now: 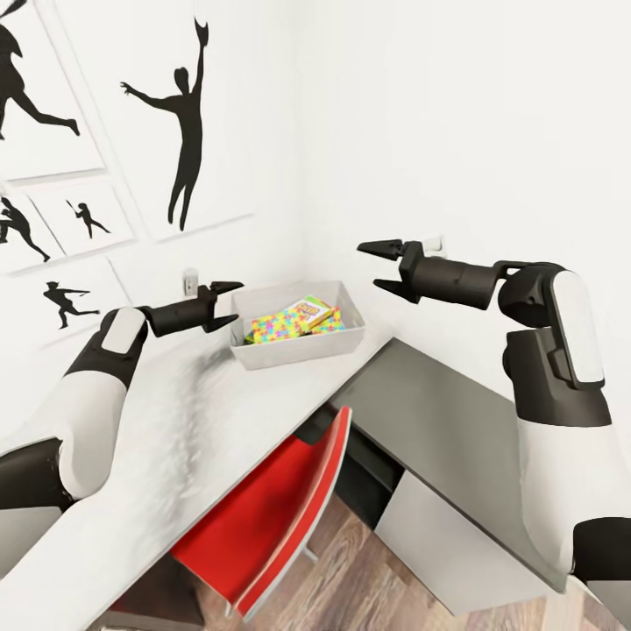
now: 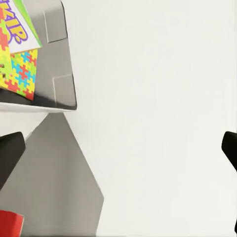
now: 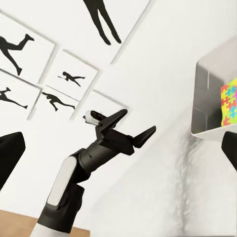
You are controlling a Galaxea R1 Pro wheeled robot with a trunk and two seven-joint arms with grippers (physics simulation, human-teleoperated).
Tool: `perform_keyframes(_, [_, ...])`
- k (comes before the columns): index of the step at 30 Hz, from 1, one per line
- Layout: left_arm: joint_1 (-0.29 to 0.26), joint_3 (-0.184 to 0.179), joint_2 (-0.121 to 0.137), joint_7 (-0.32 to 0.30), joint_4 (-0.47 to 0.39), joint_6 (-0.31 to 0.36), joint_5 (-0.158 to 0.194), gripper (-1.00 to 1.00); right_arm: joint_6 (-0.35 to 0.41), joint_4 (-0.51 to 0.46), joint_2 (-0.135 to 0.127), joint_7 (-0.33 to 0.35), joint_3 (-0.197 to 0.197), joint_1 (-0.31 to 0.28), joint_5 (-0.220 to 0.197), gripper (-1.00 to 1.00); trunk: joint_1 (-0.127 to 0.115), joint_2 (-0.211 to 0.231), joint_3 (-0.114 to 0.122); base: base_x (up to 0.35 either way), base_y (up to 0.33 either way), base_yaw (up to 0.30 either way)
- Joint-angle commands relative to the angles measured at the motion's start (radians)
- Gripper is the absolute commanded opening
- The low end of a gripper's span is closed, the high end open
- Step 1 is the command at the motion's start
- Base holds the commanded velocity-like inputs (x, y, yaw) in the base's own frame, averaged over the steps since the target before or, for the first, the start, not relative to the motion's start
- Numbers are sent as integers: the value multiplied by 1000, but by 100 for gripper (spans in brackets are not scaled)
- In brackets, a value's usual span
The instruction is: Put all the toys in the child's room - the three board games (two on the bed and one on the table), the two jigsaw puzzles on the table, and the tennis ball on the table - inside the toy box on the table in the child's room.
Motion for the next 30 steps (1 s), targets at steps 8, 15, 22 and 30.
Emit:
perform_keyframes(8, [4,-32,37,-106,0,5,-13,100,-4,3,8,-11,23,-1,-6,100,0,-2,11,-112,43,-86])
perform_keyframes(15, [4,-65,53,-146,0,5,-17,100,-3,6,24,-11,30,-2,-4,100,0,-2,22,-151,75,-86])
perform_keyframes(22, [4,-70,56,-151,0,5,-18,100,-3,7,28,-11,30,-1,-3,100,0,-2,33,-103,67,-44])
perform_keyframes(30, [4,-71,58,-152,0,5,-18,100,-2,8,28,-12,30,-1,-3,100,0,-2,46,-84,69,-5])
